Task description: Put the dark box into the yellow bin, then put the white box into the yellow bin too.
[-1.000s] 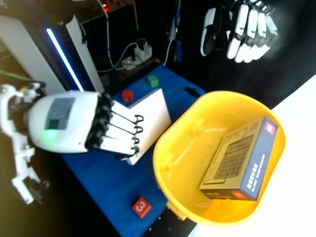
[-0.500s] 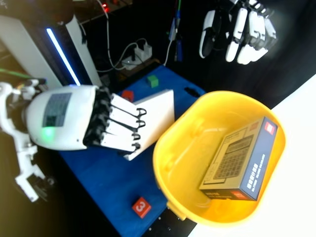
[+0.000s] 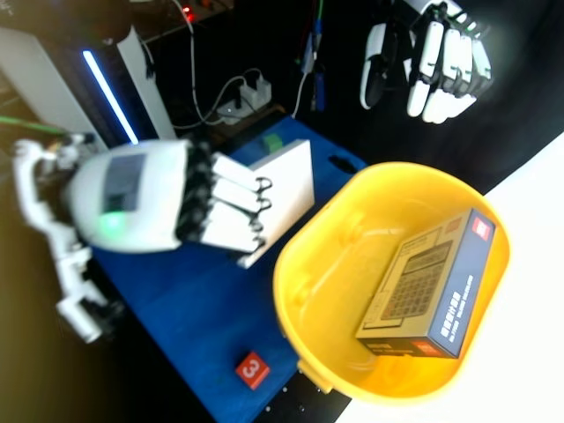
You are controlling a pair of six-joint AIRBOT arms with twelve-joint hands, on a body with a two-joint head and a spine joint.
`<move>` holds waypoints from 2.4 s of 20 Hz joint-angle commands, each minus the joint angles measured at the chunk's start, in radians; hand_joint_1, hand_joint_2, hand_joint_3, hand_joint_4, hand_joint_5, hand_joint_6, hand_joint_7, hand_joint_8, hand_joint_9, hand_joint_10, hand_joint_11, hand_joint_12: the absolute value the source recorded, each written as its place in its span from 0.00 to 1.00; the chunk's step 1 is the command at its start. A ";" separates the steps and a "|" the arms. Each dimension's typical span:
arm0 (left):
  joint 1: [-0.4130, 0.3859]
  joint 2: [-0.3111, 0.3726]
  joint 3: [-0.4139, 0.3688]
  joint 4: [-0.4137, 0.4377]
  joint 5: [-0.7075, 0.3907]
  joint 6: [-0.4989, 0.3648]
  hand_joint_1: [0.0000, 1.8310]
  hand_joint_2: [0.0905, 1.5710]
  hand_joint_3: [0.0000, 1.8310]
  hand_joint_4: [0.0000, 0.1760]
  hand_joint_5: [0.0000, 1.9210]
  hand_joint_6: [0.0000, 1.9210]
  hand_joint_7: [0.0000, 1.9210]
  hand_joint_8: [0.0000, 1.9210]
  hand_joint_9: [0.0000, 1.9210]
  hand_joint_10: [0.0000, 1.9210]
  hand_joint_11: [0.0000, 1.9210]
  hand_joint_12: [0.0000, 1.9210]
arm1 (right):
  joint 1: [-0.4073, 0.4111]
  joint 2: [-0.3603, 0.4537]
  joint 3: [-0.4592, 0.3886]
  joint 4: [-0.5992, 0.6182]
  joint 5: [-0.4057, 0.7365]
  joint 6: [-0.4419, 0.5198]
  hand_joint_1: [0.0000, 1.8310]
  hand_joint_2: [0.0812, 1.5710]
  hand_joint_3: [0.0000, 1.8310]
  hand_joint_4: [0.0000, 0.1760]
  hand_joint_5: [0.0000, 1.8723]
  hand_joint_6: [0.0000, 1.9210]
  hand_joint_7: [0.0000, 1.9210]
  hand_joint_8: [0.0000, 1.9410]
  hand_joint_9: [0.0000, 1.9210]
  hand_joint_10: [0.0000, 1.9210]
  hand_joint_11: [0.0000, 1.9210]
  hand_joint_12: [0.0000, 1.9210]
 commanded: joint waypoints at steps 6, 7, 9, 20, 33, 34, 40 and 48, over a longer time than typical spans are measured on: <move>-0.009 -0.019 0.014 -0.041 -0.078 0.002 0.61 0.56 0.00 0.00 0.43 0.00 0.30 0.26 0.27 0.41 0.19 0.68 | 0.085 -0.037 0.014 0.004 0.133 0.007 0.69 0.71 0.00 0.00 0.46 0.50 0.53 0.60 0.54 0.58 0.45 0.72; -0.009 -0.022 0.016 -0.040 -0.078 0.002 0.60 0.56 0.00 0.00 0.42 0.00 0.31 0.26 0.28 0.40 0.19 0.67 | 0.095 -0.039 0.016 0.002 0.133 0.007 0.68 0.72 0.00 0.00 0.45 0.52 0.50 0.65 0.53 0.62 0.46 0.73; -0.007 -0.029 0.020 -0.039 -0.078 0.002 0.61 0.55 0.00 0.00 0.42 0.00 0.33 0.26 0.30 0.36 0.18 0.64 | 0.119 -0.044 0.020 -0.005 0.133 0.007 0.67 0.73 0.00 0.00 0.44 0.54 0.49 0.66 0.50 0.65 0.43 0.78; -0.002 -0.042 0.032 -0.039 -0.082 0.002 0.61 0.57 0.00 0.00 0.39 0.00 0.40 0.11 0.36 0.27 0.22 0.65 | 0.189 -0.048 0.048 -0.009 0.133 0.006 0.68 0.72 0.00 0.00 0.45 0.50 0.50 0.65 0.51 0.66 0.47 0.72; 0.000 -0.022 0.031 -0.053 -0.095 0.001 0.61 0.59 0.00 0.00 0.32 0.00 0.36 0.05 0.32 0.37 0.23 0.66 | 0.196 -0.011 0.061 -0.023 0.128 0.001 0.69 0.68 0.00 0.00 0.58 0.30 0.53 0.60 0.54 0.61 0.49 0.68; 0.000 -0.022 0.031 -0.054 -0.096 0.001 0.61 0.59 0.00 0.00 0.32 0.00 0.36 0.06 0.32 0.37 0.23 0.66 | 0.196 -0.009 0.061 -0.023 0.126 -0.001 0.70 0.67 0.00 0.00 0.60 0.27 0.54 0.58 0.55 0.58 0.49 0.66; 0.001 -0.020 0.031 -0.056 -0.100 0.001 0.63 0.58 0.00 0.00 0.30 0.00 0.30 0.00 0.38 0.23 0.26 0.58 | 0.196 -0.006 0.061 -0.027 0.123 -0.002 0.60 0.60 0.00 0.00 0.30 0.01 0.41 0.01 0.43 0.09 0.31 0.38; 0.003 -0.020 0.030 -0.059 -0.102 0.001 0.64 0.59 0.00 0.00 0.27 0.00 0.26 0.00 0.41 0.04 0.24 0.52 | 0.195 -0.004 0.061 -0.031 0.119 -0.002 0.50 0.58 0.00 0.49 0.07 0.00 0.10 0.00 0.13 0.00 0.04 0.38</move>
